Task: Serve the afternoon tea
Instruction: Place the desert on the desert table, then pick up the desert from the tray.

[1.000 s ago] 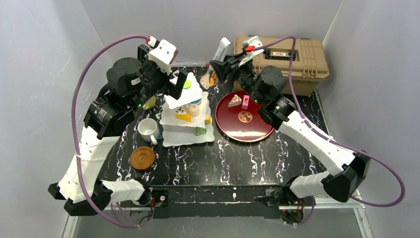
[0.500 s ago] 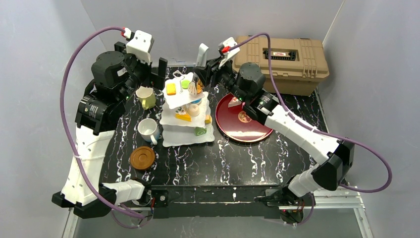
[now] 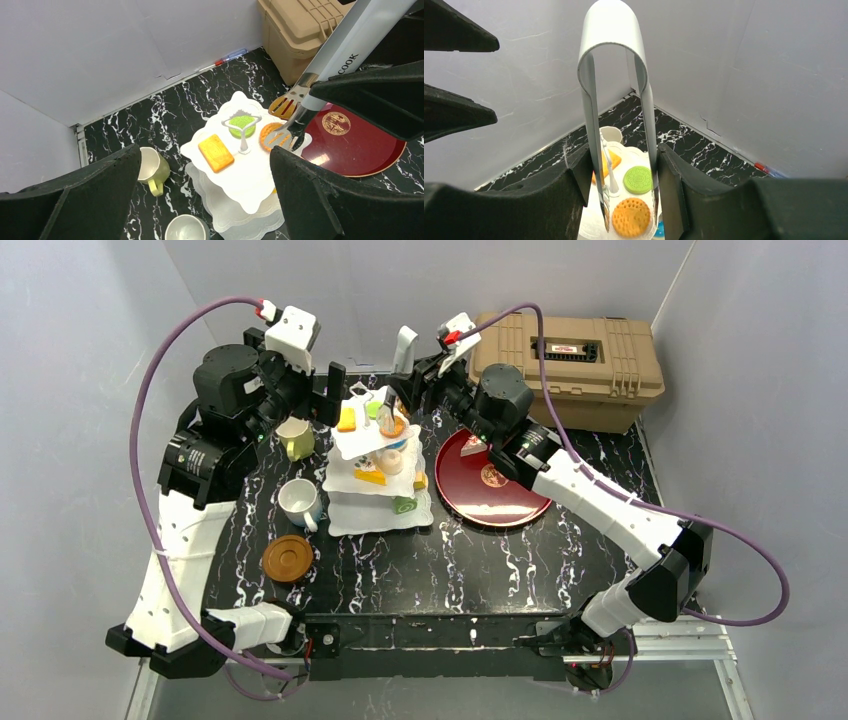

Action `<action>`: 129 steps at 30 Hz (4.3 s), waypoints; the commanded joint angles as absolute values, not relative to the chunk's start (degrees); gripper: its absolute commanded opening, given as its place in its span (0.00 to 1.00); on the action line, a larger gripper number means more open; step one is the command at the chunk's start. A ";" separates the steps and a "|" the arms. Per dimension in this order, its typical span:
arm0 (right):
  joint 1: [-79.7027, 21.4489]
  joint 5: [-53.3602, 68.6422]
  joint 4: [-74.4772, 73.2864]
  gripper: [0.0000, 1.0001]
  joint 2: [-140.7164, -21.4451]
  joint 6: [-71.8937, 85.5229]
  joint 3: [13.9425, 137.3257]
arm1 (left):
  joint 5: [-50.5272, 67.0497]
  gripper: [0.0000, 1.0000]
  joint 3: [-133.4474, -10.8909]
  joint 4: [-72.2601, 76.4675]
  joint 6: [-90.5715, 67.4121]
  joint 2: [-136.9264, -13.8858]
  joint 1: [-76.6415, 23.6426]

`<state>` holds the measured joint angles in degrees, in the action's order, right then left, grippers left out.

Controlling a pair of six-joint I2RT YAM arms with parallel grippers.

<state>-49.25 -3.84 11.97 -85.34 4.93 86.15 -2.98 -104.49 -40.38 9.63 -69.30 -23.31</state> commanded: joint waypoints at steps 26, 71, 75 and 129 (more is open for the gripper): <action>-40.25 -17.31 14.40 0.45 -71.93 -1.35 74.93 | -0.57 0.99 -105.42 -39.92 9.79 -69.12 -22.95; -30.24 -36.29 45.54 0.49 -89.96 4.43 51.06 | 1.21 0.99 -103.26 -39.64 9.62 -68.38 -22.96; -30.23 -37.29 46.86 0.50 -91.47 4.70 51.06 | 1.19 0.99 -103.23 -39.64 9.63 -68.30 -22.94; -30.23 -32.92 45.58 0.36 -91.88 2.17 50.89 | 1.99 0.99 -101.77 -39.24 9.98 -67.77 -22.94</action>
<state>-30.44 -32.77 40.49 -91.53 1.74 49.69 0.95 -101.56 -39.44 10.31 -68.64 -23.31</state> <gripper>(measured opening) 0.446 0.992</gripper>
